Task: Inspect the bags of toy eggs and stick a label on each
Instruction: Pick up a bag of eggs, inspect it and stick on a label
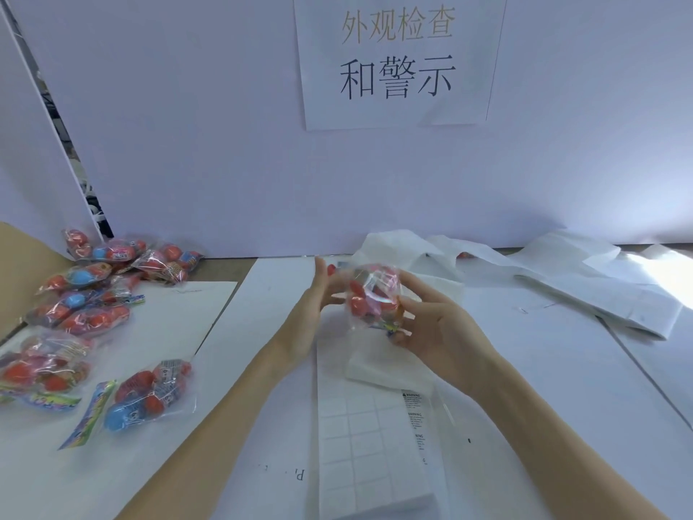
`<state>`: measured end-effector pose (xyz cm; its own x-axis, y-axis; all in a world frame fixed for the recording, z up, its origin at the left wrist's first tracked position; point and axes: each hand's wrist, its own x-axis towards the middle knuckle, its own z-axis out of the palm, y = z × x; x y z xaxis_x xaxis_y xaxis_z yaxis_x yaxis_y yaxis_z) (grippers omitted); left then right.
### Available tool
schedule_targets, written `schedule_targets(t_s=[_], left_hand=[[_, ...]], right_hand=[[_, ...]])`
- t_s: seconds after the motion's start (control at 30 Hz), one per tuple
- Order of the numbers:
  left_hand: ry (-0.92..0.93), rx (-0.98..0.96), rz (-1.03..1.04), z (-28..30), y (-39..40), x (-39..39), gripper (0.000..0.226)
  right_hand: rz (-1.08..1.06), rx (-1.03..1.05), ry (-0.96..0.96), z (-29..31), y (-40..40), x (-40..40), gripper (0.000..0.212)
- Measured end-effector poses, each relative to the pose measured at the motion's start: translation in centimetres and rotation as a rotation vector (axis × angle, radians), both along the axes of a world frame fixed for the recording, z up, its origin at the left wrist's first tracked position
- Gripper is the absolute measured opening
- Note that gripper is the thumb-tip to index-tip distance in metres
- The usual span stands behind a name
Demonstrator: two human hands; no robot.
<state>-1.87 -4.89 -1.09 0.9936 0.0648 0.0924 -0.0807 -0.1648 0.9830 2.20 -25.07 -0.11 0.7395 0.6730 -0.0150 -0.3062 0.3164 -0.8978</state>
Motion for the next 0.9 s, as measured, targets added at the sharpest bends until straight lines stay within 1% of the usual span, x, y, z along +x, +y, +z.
schedule_targets(t_s=[0.07, 0.13, 0.17, 0.23, 0.27, 0.3, 0.33, 0.37, 0.4, 0.43, 0.47, 0.5, 0.57, 0.67, 0.77, 0.83, 0.9], left_hand=[[0.043, 0.084, -0.014, -0.3, -0.4, 0.0, 0.084], [0.001, 0.185, -0.002, -0.7, -0.7, -0.1, 0.083], [-0.077, 0.317, 0.044, -0.9, -0.7, -0.2, 0.081], [-0.233, 0.705, 0.173, -0.9, -0.4, -0.2, 0.08], [-0.261, 0.839, 0.253, -0.9, -0.2, -0.1, 0.081], [-0.262, 0.877, 0.347, -0.8, 0.0, -0.1, 0.082], [-0.254, 0.835, 0.439, -0.7, 0.0, -0.1, 0.079], [-0.248, 0.738, 0.51, -0.6, 0.0, -0.1, 0.074], [-0.251, 0.583, 0.536, -0.3, 0.1, -0.2, 0.067], [-0.248, 0.401, 0.509, -0.1, 0.1, -0.3, 0.062], [-0.236, 0.227, 0.441, 0.2, 0.0, -0.4, 0.056], [-0.224, 0.105, 0.358, 0.5, -0.1, -0.5, 0.049], [-0.222, 0.036, 0.246, 0.9, -0.6, -0.6, 0.033], [-0.226, -0.011, 0.234, 0.9, -1.0, -0.4, 0.014], [-0.199, -0.064, 0.185, 0.9, -0.8, -0.5, 0.012], [-0.177, -0.099, 0.184, 1.0, -0.8, -0.6, 0.01], [-0.185, -0.114, 0.208, 0.9, -1.1, -0.5, 0.008]], right_hand=[[0.037, 0.097, 0.092, 0.1, 0.0, 0.1, 0.054], [0.023, 0.173, 0.145, 0.0, 0.2, 0.0, 0.055], [-0.004, 0.184, 0.143, 0.0, 0.3, -0.1, 0.054], [-0.06, 0.148, 0.09, 0.0, 0.4, -0.1, 0.051], [-0.087, 0.109, 0.055, -0.1, 0.4, -0.1, 0.046], [-0.116, 0.065, 0.015, -0.1, 0.4, -0.1, 0.04], [-0.148, 0.018, -0.026, -0.1, 0.3, -0.2, 0.035], [-0.181, -0.027, -0.069, -0.2, 0.3, -0.2, 0.032], [-0.207, -0.068, -0.11, -0.2, 0.3, -0.3, 0.03], [-0.224, -0.103, -0.148, -0.3, 0.3, -0.5, 0.03], [-0.238, -0.138, -0.183, -0.2, 0.3, -0.6, 0.03], [-0.249, -0.174, -0.218, -0.2, 0.3, -0.7, 0.03], [-0.254, -0.248, -0.278, -0.2, 0.3, -0.9, 0.029], [-0.253, -0.309, -0.332, 0.0, 0.3, -1.3, 0.014], [-0.379, -0.393, -0.393, 0.1, 0.3, -1.2, 0.025], [-0.479, -0.46, -0.464, -0.1, 0.2, -0.9, 0.027], [-0.535, -0.518, -0.563, -0.4, 0.3, -0.8, 0.026]])
